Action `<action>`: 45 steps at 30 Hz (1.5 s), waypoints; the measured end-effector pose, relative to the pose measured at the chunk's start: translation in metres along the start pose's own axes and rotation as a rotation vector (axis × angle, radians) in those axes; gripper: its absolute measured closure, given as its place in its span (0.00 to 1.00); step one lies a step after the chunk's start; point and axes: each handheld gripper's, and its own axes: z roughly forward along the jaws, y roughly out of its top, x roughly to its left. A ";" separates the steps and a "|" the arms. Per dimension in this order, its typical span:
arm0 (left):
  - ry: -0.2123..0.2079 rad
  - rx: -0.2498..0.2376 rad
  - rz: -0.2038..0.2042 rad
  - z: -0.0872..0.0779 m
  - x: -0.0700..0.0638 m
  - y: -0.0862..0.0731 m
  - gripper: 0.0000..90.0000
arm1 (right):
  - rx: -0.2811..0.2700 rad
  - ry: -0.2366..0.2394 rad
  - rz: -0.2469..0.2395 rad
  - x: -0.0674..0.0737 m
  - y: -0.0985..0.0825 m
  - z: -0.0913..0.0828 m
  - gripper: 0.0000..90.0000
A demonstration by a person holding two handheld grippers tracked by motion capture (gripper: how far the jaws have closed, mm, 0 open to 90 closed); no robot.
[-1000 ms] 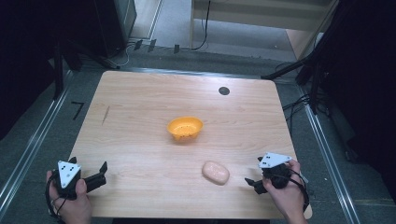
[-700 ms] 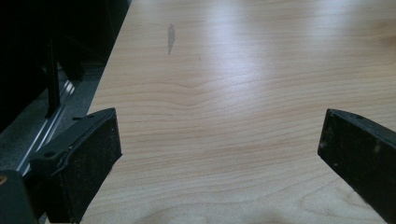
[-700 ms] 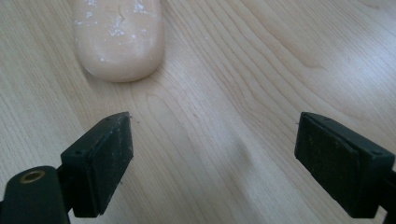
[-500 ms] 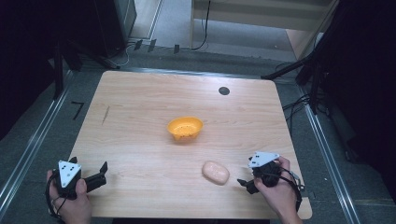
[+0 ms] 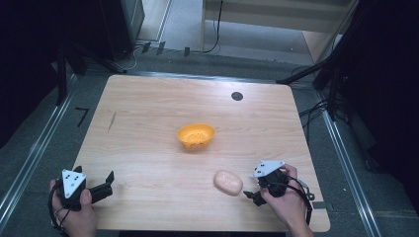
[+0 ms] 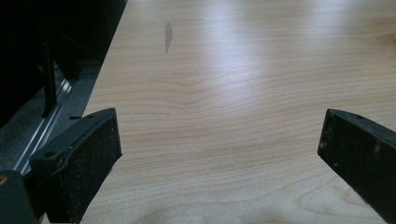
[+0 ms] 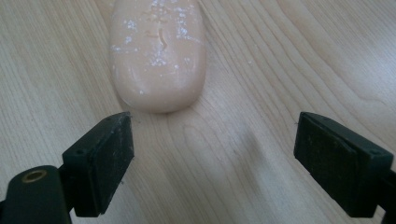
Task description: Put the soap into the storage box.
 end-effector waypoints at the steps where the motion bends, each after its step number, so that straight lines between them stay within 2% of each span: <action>1: 0.000 0.000 0.000 0.000 0.000 0.000 0.00 | 0.000 0.001 -0.001 0.001 0.001 0.001 0.14; 7: -0.006 0.005 0.000 0.000 0.000 0.000 0.00 | 0.010 0.006 -0.020 0.003 0.007 0.006 0.15; 8: -0.006 0.005 0.000 0.000 0.000 0.000 0.00 | 0.015 0.011 -0.008 0.004 0.008 0.006 0.15; 16: -0.011 0.006 -0.003 0.000 0.001 0.000 0.00 | 0.015 0.023 -0.018 0.005 0.015 0.009 0.15; 18: -0.011 0.004 -0.006 0.001 0.001 0.000 0.00 | 0.004 0.044 0.002 0.007 0.018 0.010 0.15; 29: -0.015 0.007 -0.004 0.001 0.001 0.000 0.00 | 0.011 0.065 -0.009 0.011 0.032 0.015 0.15; 37: -0.018 0.008 -0.006 0.001 0.002 0.000 0.00 | 0.028 0.073 -0.022 0.015 0.043 0.021 0.14; 40: -0.019 0.008 -0.006 0.001 0.002 0.000 0.00 | 0.031 0.076 -0.010 0.017 0.045 0.023 0.14; 45: -0.022 0.005 -0.011 0.001 0.002 0.000 0.00 | 0.060 0.077 -0.011 0.018 0.046 0.028 0.14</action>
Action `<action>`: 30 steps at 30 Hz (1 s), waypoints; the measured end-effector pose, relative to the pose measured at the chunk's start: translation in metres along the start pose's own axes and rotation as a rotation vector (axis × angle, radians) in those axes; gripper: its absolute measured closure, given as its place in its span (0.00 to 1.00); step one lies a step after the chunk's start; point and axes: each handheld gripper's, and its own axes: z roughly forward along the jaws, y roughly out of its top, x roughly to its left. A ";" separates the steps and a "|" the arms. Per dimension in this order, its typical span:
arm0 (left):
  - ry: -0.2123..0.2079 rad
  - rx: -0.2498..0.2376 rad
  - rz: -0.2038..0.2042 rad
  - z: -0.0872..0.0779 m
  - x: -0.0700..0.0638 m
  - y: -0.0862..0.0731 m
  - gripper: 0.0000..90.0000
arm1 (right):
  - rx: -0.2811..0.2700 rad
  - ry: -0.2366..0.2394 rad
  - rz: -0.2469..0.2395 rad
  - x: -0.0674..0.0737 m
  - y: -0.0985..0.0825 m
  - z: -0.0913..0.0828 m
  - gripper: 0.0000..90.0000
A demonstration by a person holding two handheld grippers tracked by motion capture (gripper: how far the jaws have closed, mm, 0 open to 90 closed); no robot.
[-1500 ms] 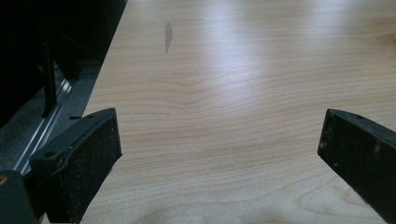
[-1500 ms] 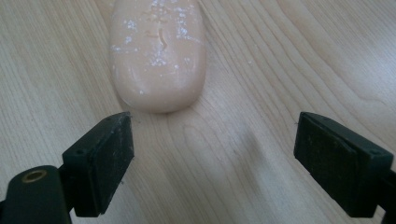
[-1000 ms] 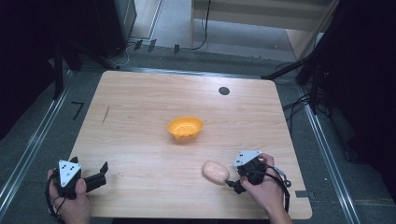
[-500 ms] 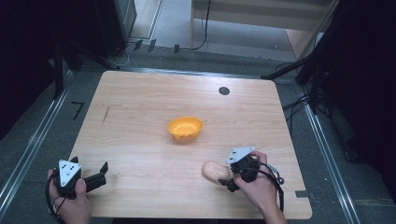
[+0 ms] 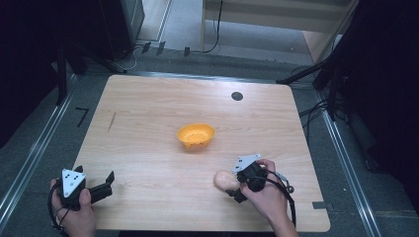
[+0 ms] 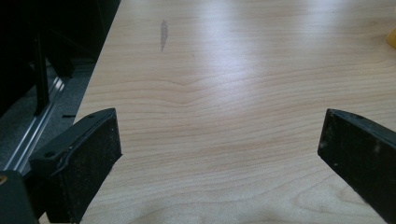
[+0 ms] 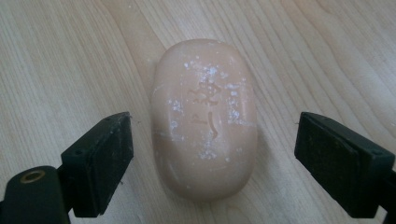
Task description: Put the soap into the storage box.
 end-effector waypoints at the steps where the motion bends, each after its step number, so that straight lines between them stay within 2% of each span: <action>1: -0.002 -0.003 0.000 0.000 0.000 0.000 0.00 | 0.004 -0.001 -0.001 0.000 0.000 0.001 0.14; 8: -0.005 -0.004 -0.007 0.000 0.001 0.000 0.00 | 0.031 0.006 0.009 0.001 0.003 0.007 0.14; 18: -0.007 -0.002 -0.008 0.000 0.001 0.000 0.00 | 0.035 -0.029 0.005 0.004 0.007 0.014 0.19; 30: -0.009 0.004 -0.006 0.000 0.001 0.000 0.00 | 0.056 -0.016 0.015 0.004 0.008 0.018 0.26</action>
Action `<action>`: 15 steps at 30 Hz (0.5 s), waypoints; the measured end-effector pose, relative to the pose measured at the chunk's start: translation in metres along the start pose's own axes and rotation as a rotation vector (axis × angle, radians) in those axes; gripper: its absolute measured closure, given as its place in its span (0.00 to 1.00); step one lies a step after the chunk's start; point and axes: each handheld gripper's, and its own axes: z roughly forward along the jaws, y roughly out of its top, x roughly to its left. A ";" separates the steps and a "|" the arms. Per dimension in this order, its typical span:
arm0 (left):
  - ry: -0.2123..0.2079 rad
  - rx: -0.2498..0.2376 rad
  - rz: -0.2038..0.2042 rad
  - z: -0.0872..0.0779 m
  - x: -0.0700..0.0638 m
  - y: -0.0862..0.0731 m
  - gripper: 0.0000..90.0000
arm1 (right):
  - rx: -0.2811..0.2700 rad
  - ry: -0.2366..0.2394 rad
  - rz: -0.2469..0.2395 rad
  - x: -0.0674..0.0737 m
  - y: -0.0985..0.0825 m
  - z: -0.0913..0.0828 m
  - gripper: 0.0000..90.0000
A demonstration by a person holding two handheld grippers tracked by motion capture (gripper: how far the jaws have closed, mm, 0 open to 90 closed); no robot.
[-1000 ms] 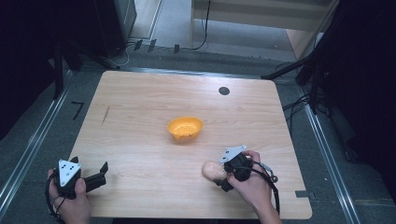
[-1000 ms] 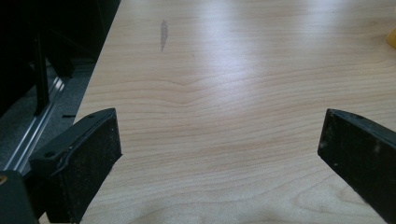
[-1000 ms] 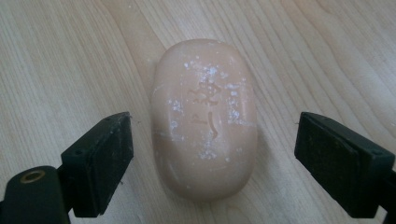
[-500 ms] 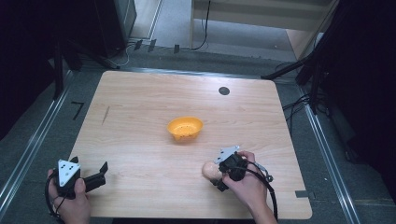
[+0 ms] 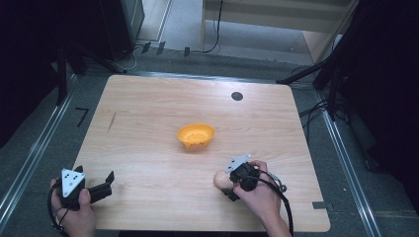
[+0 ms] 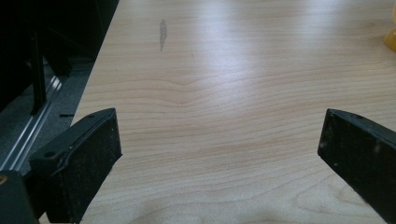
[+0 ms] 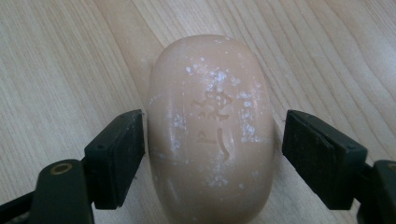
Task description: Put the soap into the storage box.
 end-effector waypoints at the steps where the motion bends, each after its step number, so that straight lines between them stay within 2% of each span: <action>1: -0.001 0.000 0.001 0.000 0.000 0.000 0.00 | -0.001 0.000 -0.003 0.000 0.000 0.000 0.26; 15: -0.001 0.000 0.001 0.000 0.000 0.000 0.00 | 0.009 0.003 -0.011 -0.001 0.000 0.003 0.33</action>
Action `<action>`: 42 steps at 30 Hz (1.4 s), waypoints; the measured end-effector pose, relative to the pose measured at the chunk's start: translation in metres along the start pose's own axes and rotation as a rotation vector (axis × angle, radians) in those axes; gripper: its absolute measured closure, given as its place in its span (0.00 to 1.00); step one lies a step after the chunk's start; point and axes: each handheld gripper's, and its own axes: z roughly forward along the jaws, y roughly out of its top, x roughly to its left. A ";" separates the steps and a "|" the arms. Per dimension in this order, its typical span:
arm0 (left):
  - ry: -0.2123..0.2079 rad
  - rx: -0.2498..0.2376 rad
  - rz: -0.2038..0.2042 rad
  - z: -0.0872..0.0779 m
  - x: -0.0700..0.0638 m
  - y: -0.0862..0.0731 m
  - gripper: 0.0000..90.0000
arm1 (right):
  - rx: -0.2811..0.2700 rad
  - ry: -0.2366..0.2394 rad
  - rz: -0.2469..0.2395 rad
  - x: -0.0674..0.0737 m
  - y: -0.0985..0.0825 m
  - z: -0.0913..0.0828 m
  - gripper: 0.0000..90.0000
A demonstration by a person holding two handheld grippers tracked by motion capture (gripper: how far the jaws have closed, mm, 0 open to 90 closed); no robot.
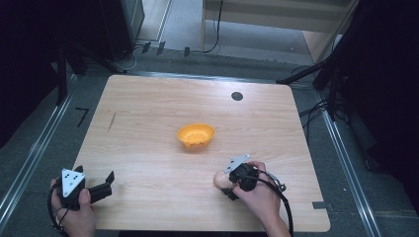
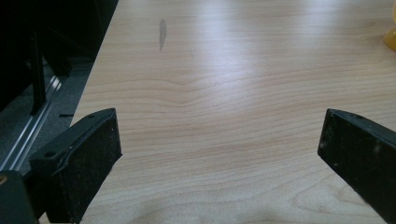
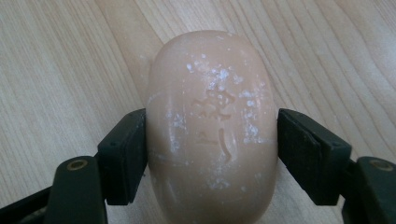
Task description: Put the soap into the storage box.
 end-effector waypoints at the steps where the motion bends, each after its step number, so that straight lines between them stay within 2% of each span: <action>1: 0.000 0.000 0.001 0.000 0.000 0.000 0.00 | 0.000 0.000 0.000 0.000 0.000 0.000 0.33; 5: 0.000 0.000 0.001 0.000 0.000 0.000 0.00 | 0.005 0.019 -0.002 -0.001 0.000 0.000 0.36; 17: -0.002 0.001 -0.001 0.000 0.000 0.000 0.00 | 0.007 0.011 -0.003 -0.003 0.000 -0.002 0.37; 26: -0.001 -0.001 0.000 0.000 0.000 0.000 0.00 | -0.010 0.012 -0.011 -0.008 0.001 -0.010 0.37; 42: -0.003 0.000 -0.004 0.000 0.000 0.000 0.00 | -0.011 0.017 -0.044 -0.014 0.016 -0.024 0.37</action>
